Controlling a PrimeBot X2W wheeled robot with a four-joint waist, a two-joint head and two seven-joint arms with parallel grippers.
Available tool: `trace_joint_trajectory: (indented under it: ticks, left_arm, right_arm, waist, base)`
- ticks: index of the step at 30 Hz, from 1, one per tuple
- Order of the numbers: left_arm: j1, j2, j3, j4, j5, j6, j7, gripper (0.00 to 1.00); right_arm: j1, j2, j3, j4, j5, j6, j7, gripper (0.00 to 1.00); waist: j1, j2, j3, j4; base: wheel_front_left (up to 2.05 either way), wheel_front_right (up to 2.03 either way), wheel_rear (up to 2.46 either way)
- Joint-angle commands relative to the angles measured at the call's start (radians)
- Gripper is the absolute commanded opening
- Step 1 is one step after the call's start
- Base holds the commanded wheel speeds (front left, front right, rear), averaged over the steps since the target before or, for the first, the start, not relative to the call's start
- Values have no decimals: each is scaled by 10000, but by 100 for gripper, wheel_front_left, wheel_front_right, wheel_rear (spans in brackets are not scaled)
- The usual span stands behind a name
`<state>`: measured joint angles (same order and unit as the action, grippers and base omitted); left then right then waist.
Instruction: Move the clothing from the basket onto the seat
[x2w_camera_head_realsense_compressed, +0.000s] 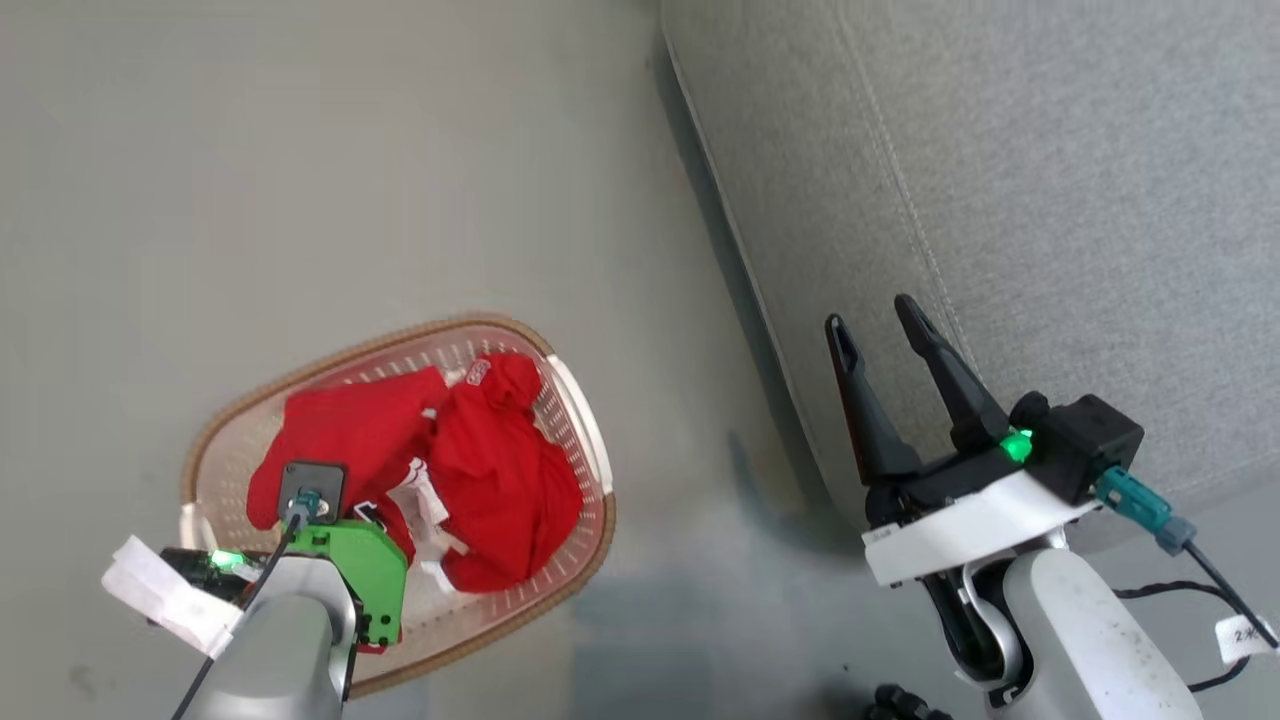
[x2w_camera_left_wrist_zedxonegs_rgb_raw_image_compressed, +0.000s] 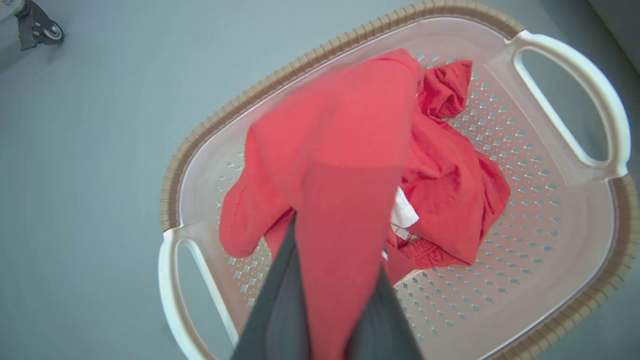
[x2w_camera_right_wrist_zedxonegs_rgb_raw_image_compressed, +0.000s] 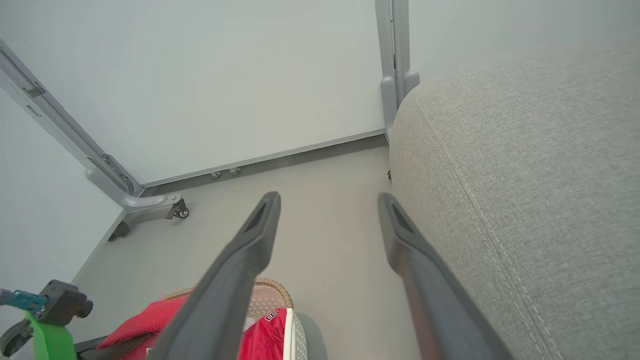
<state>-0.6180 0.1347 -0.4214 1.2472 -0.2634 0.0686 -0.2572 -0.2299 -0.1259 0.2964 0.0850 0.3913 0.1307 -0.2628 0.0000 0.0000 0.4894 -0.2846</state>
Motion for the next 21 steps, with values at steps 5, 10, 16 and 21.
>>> trace_joint_trajectory:
  ticks: [5, 10, 16, 21]
  left_arm:
    - [912, 44, 423, -1653, -376, -512, -86, 0]
    - [1914, 97, 1130, -3957, -577, -1044, -84, 0]
    - [3127, -318, 2292, -6405, -1078, -1793, -86, 0]
    - [3887, -610, 2716, -8307, -1281, -1986, -87, 0]
  right_arm:
    - [525, -126, -2, 175, -122, 1, -31, 100]
    - [871, -131, 80, 284, -193, 1, -31, 100]
    - [1319, -171, 109, 420, -295, 1, -31, 100]
    - [1548, -247, 289, 423, -388, 1, -31, 100]
  waist:
    - [0, 0, -2295, 808]
    - [0, 0, -3073, 947]
    - [0, 0, -3936, 1058]
    - [0, 0, -4424, 1082]
  base:
    - [0, 0, 0]
    - [0, 0, 0]
    - [0, 0, 0]
    - [0, 0, 0]
